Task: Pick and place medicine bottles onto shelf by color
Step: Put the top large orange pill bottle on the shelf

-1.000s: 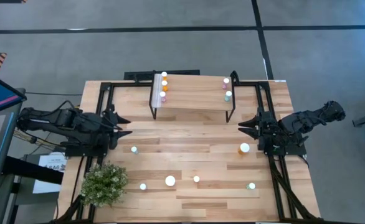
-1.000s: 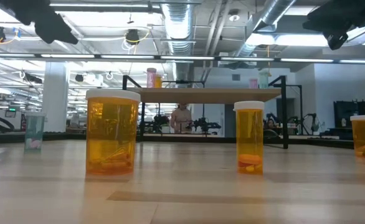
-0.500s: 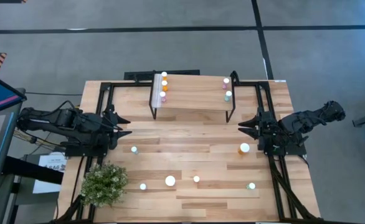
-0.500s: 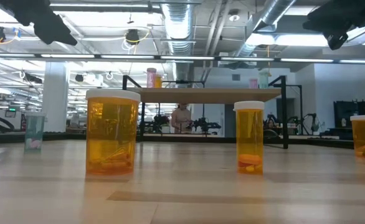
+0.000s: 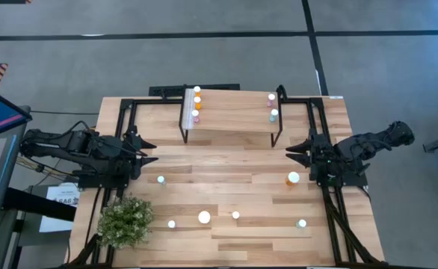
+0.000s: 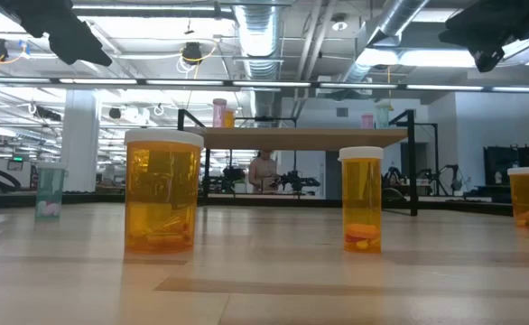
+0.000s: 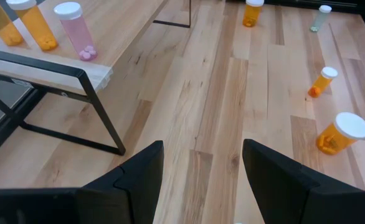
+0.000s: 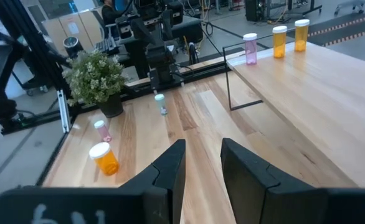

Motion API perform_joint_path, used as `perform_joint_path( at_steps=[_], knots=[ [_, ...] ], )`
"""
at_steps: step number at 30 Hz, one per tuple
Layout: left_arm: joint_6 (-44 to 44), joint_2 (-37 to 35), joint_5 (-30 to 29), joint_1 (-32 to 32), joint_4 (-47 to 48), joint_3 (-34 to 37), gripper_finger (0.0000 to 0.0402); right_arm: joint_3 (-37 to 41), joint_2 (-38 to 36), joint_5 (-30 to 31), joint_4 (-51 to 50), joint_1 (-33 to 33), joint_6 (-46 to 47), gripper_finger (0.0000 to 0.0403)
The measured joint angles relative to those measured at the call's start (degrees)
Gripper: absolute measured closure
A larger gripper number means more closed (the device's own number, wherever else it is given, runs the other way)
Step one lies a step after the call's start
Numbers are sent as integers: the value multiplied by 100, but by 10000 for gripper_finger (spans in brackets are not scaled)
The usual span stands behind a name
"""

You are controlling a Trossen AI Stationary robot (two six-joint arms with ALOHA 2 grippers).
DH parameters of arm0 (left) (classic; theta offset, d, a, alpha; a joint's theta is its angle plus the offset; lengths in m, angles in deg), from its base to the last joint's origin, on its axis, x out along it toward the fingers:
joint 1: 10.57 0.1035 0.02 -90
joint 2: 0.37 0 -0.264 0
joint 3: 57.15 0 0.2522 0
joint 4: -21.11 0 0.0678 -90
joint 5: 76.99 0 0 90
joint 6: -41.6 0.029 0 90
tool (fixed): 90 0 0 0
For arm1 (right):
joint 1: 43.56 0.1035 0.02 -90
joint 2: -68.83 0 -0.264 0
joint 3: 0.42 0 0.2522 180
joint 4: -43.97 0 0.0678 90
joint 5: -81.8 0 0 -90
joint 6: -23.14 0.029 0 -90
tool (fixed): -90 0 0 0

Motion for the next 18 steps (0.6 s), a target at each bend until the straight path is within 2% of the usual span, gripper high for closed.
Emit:
perform_joint_path(
  at_steps=[4,8,15,18],
  knots=[
    [0,2,0,1,0,0,196,0,3,-429,-165,13,-598,280],
    [0,2,0,0,0,0,196,0,206,-1003,-433,13,-585,279],
    [0,2,0,2,0,0,196,-3,755,-921,-416,-49,-99,279],
    [0,0,0,0,0,0,196,-176,1032,-918,-749,-131,-96,279]
  ],
)
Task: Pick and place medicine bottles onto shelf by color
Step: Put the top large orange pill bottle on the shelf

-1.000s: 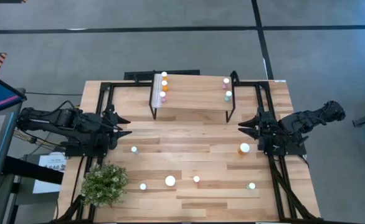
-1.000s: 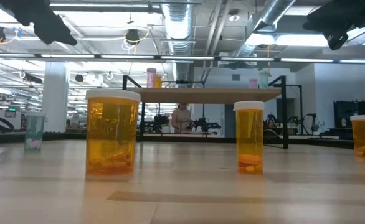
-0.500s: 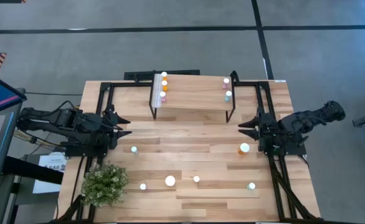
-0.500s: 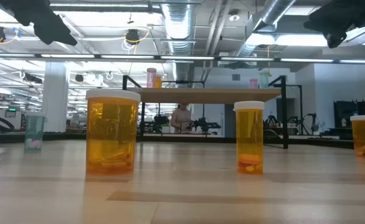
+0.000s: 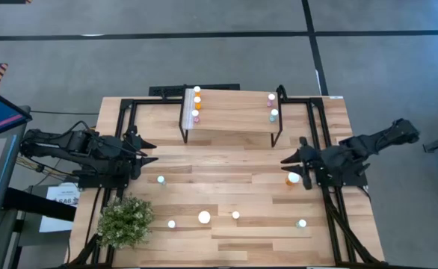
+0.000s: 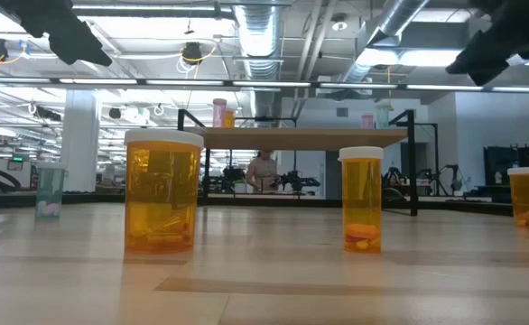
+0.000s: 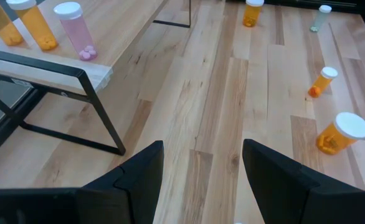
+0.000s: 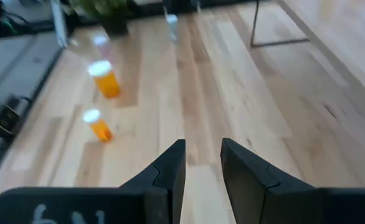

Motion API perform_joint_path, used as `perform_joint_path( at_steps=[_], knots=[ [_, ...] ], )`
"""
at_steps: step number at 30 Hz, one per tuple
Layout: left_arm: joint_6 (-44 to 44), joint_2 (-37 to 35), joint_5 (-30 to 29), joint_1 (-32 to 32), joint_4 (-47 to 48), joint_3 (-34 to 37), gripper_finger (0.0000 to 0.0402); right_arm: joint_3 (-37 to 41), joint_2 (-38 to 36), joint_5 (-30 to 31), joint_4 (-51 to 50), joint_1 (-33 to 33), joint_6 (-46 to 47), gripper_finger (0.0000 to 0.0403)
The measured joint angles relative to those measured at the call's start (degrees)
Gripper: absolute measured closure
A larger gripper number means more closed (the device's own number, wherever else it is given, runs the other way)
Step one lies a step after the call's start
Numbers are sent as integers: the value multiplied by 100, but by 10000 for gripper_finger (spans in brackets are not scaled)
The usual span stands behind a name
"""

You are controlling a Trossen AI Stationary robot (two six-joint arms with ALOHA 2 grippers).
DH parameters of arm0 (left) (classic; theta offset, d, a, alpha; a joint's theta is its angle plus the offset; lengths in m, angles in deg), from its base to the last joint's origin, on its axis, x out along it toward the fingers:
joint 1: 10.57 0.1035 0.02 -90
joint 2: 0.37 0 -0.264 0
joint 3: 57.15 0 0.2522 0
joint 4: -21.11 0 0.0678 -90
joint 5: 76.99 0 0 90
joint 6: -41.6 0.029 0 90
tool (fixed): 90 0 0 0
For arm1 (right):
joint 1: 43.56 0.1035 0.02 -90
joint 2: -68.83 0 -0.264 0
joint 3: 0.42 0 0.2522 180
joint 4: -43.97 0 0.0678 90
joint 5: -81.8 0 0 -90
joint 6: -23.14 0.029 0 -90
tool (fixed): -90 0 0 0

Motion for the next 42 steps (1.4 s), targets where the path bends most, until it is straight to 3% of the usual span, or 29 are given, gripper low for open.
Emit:
perform_joint_path(
  at_steps=[6,10,16,23,42],
  knots=[
    [1,2,0,2,0,0,196,-1046,966,-35,-1594,-266,633,279],
    [2,2,0,0,0,0,196,-1519,1634,-410,-2542,-320,1077,271],
    [2,0,0,0,0,0,196,-1533,2292,-1149,-2943,-319,1120,244],
    [2,2,0,0,0,0,196,-1533,2390,-1211,-3065,-328,1395,213],
    [2,0,0,0,0,0,196,-1186,2383,-1429,-3422,-474,1903,19]
  ],
)
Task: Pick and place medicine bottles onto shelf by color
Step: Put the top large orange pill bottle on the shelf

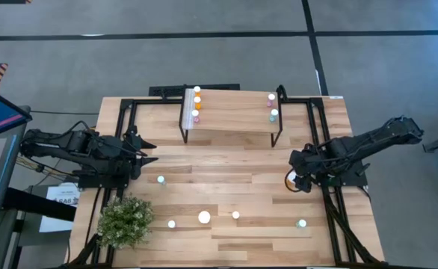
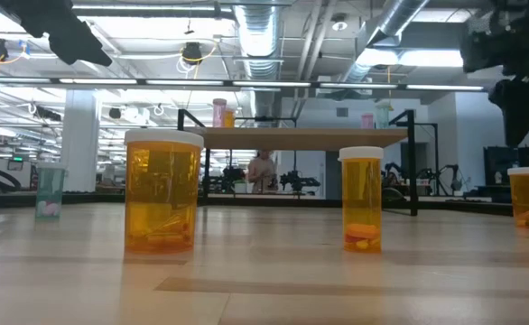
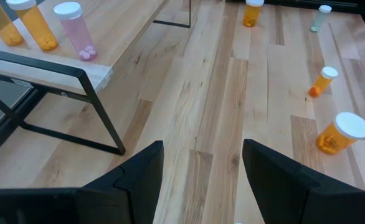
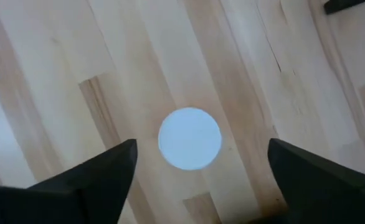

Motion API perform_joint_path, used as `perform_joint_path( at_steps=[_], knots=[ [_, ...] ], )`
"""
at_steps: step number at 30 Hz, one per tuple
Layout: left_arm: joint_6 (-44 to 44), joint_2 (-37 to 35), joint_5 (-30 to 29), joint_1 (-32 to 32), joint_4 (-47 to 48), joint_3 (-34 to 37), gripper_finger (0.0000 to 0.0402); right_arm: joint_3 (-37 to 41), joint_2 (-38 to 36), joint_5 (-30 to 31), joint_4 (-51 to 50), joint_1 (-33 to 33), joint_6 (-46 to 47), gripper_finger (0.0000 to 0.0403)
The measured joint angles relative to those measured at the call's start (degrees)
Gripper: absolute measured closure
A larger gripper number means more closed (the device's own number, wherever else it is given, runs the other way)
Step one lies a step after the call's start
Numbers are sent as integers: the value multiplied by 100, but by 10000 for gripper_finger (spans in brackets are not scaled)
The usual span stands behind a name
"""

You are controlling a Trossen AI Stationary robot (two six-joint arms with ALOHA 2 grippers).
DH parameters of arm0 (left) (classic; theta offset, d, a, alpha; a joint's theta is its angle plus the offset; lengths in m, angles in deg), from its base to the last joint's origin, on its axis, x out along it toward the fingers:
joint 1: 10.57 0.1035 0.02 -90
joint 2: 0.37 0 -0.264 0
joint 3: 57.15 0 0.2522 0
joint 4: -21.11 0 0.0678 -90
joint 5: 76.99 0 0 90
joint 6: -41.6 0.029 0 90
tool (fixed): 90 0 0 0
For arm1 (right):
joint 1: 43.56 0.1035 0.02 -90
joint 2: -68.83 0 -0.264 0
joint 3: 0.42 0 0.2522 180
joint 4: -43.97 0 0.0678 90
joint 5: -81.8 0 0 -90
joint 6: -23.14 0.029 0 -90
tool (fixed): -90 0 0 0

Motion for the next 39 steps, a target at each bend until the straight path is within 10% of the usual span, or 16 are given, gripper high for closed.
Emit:
perform_joint_path(
  at_steps=[19,39],
  knots=[
    [0,2,11,1,0,0,196,193,108,-24,173,-500,197,4],
    [0,0,17,2,-2,2,196,191,836,-79,286,-564,2432,4]
  ],
)
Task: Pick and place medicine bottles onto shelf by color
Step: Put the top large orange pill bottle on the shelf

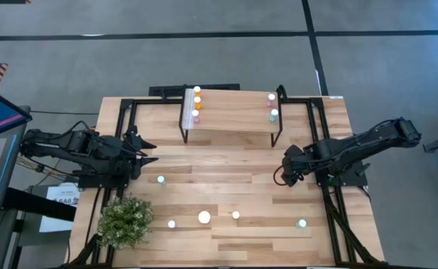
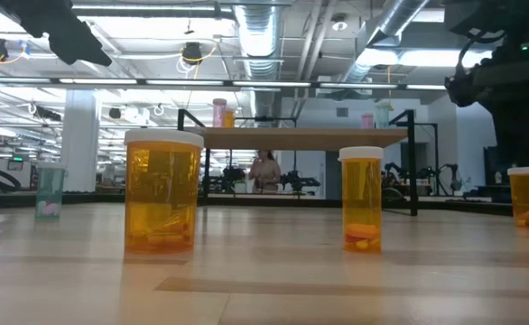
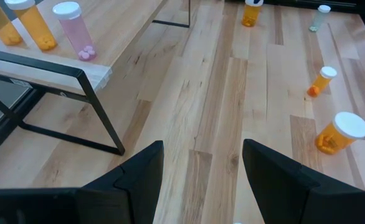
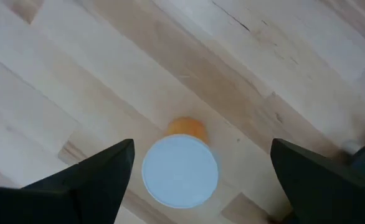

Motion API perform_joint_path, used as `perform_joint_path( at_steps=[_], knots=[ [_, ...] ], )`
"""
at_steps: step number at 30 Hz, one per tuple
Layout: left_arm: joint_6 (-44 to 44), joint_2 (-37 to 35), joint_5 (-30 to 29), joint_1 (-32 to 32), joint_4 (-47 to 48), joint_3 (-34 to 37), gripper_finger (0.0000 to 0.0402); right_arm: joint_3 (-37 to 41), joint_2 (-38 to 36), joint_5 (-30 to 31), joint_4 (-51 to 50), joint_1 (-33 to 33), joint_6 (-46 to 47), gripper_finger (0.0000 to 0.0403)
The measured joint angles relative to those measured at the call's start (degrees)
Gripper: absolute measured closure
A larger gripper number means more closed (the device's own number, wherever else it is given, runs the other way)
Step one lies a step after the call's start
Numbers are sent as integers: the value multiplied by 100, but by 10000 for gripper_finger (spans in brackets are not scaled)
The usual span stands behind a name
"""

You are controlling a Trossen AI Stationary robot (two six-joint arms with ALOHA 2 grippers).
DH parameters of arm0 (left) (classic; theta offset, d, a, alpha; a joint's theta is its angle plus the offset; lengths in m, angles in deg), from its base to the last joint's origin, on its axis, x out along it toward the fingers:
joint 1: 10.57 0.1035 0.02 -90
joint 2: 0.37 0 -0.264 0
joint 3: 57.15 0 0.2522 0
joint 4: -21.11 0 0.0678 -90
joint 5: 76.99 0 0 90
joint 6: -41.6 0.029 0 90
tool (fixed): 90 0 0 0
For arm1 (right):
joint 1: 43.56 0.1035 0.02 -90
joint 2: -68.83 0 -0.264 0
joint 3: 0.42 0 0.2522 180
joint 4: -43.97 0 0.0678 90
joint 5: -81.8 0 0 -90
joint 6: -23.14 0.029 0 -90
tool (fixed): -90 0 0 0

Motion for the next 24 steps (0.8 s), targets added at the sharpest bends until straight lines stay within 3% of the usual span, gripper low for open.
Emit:
perform_joint_path(
  at_steps=[9,24],
  knots=[
    [0,0,9,-2,0,0,196,-9,139,-118,-44,22,979,4],
    [2,1,7,-2,2,0,196,-5,907,-428,36,17,1092,7]
  ],
)
